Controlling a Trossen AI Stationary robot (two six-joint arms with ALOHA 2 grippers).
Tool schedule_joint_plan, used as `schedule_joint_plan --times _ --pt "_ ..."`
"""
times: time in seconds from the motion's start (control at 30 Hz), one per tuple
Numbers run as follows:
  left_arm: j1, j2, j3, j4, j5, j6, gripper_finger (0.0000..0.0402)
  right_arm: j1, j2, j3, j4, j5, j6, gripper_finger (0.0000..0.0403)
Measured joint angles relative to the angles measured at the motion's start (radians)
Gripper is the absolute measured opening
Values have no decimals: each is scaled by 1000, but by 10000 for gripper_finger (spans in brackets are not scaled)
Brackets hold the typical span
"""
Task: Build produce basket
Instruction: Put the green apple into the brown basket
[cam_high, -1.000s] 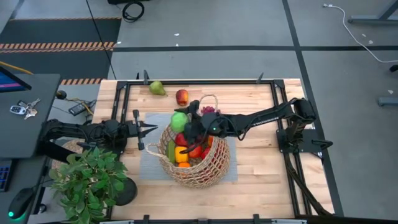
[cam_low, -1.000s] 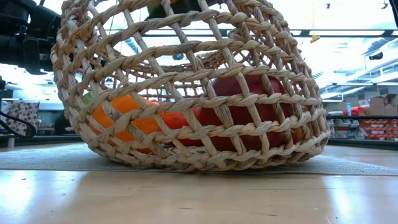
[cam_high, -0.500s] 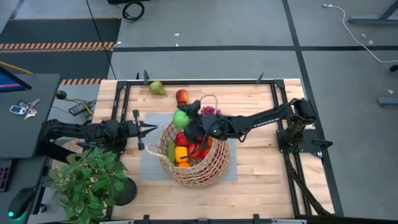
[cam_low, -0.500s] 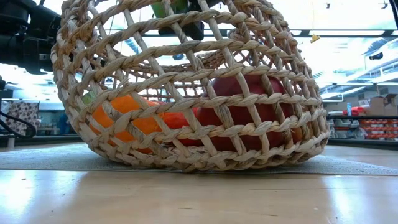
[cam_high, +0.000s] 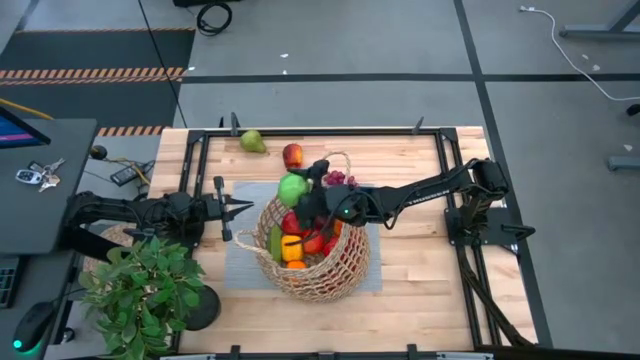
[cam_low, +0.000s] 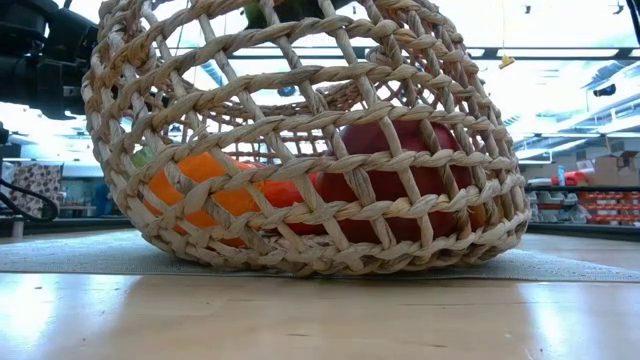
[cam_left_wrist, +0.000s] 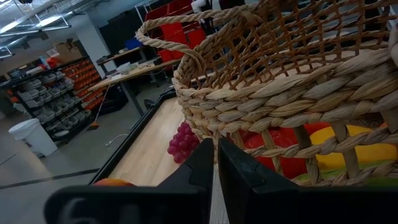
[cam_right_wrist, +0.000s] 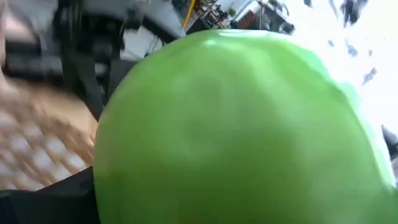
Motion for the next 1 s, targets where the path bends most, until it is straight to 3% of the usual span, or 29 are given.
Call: schedule_joint_plan --times 0.3,0.4,0.8,1.0 --pt "0 0 0 0 0 0 36 1 0 0 0 -11 674 367" --pt "0 0 0 0 0 0 34 2 0 0 0 -71 851 367" --pt "0 0 0 0 0 0 34 4 0 0 0 -431 1105 367" --pt "0 0 0 0 0 0 28 4 0 0 52 -486 1232 367"
